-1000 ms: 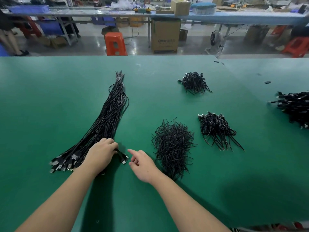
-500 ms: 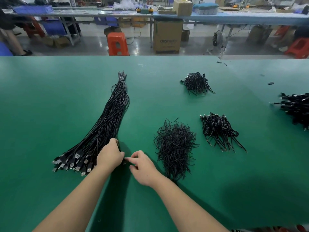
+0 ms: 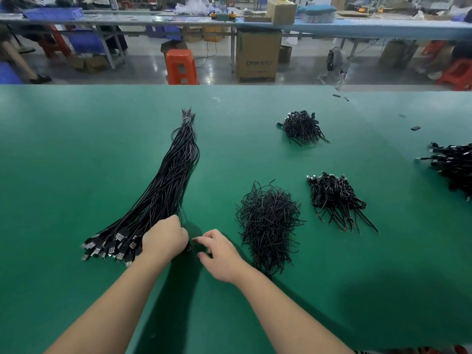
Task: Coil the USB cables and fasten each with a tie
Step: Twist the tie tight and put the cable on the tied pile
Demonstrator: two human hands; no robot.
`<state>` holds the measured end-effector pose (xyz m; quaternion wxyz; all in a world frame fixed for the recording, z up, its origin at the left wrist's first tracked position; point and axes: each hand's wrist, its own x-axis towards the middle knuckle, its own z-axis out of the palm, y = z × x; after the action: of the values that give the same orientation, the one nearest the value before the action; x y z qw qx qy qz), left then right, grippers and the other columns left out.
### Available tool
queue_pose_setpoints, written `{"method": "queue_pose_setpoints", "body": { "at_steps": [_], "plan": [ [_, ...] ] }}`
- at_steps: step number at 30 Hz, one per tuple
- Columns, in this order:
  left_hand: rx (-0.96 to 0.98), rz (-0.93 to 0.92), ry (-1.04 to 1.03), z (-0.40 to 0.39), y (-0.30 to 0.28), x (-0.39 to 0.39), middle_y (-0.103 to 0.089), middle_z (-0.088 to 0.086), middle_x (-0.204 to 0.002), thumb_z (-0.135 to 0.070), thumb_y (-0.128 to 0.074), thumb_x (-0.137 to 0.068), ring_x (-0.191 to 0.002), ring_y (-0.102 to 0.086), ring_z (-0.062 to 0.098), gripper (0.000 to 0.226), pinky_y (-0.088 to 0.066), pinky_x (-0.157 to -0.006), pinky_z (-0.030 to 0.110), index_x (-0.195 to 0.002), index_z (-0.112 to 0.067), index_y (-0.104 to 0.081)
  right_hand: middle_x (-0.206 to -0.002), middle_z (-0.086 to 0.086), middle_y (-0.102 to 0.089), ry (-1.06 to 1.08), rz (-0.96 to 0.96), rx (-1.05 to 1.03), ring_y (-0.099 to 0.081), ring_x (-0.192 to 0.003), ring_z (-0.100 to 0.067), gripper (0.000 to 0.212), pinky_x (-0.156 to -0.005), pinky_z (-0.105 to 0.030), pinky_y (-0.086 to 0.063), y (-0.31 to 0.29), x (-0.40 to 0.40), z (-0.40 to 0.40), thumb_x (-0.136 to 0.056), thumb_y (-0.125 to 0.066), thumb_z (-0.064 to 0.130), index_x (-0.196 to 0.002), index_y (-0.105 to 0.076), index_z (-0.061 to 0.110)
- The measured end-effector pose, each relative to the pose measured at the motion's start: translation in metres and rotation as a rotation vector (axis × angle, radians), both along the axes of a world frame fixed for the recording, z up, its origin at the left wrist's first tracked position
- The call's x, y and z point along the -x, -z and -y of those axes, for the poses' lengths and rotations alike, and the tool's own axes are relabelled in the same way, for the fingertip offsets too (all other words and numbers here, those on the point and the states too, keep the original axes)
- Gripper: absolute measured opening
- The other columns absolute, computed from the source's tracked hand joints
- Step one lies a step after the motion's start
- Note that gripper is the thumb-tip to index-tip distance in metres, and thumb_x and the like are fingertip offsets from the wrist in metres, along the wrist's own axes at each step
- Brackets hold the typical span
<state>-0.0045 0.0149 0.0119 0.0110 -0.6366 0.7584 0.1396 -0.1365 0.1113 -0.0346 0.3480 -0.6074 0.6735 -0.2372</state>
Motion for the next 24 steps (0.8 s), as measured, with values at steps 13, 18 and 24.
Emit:
{"method": "queue_pose_setpoints", "body": {
  "at_steps": [13, 18, 24],
  "plan": [
    [-0.022, 0.420, 0.518, -0.028, -0.041, 0.023, -0.063, -0.002, -0.099, -0.019, -0.046, -0.097, -0.089, -0.060, 0.021, 0.020, -0.042, -0.069, 0.029, -0.104, -0.021, -0.064, -0.130, 0.006, -0.043, 0.009, 0.076, 0.043, -0.047, -0.097, -0.017, 0.055, -0.102, -0.039, -0.044, -0.003, 0.005, -0.002, -0.104, -0.048, 0.018, -0.150, -0.033, 0.044],
    [-0.191, 0.397, 0.669, -0.034, -0.071, 0.024, -0.052, 0.000, -0.075, -0.028, -0.052, -0.096, -0.079, -0.052, 0.024, 0.018, -0.044, -0.071, 0.034, -0.081, -0.016, -0.054, -0.126, -0.003, -0.048, 0.033, 0.138, 0.124, -0.046, -0.091, -0.012, 0.024, -0.095, -0.028, -0.041, -0.002, 0.004, -0.007, -0.101, -0.052, 0.011, -0.123, -0.061, 0.010],
    [-0.345, -0.303, 0.458, -0.012, -0.076, 0.002, -0.056, -0.004, -0.057, -0.030, -0.070, -0.090, -0.048, -0.048, 0.008, 0.012, -0.043, -0.047, 0.025, -0.087, -0.019, -0.074, -0.126, 0.005, -0.063, 0.083, 0.152, 0.068, -0.055, -0.111, -0.011, 0.023, -0.100, -0.029, -0.041, -0.010, 0.003, -0.007, -0.105, -0.048, 0.032, -0.105, -0.069, 0.024]
  ]
}}
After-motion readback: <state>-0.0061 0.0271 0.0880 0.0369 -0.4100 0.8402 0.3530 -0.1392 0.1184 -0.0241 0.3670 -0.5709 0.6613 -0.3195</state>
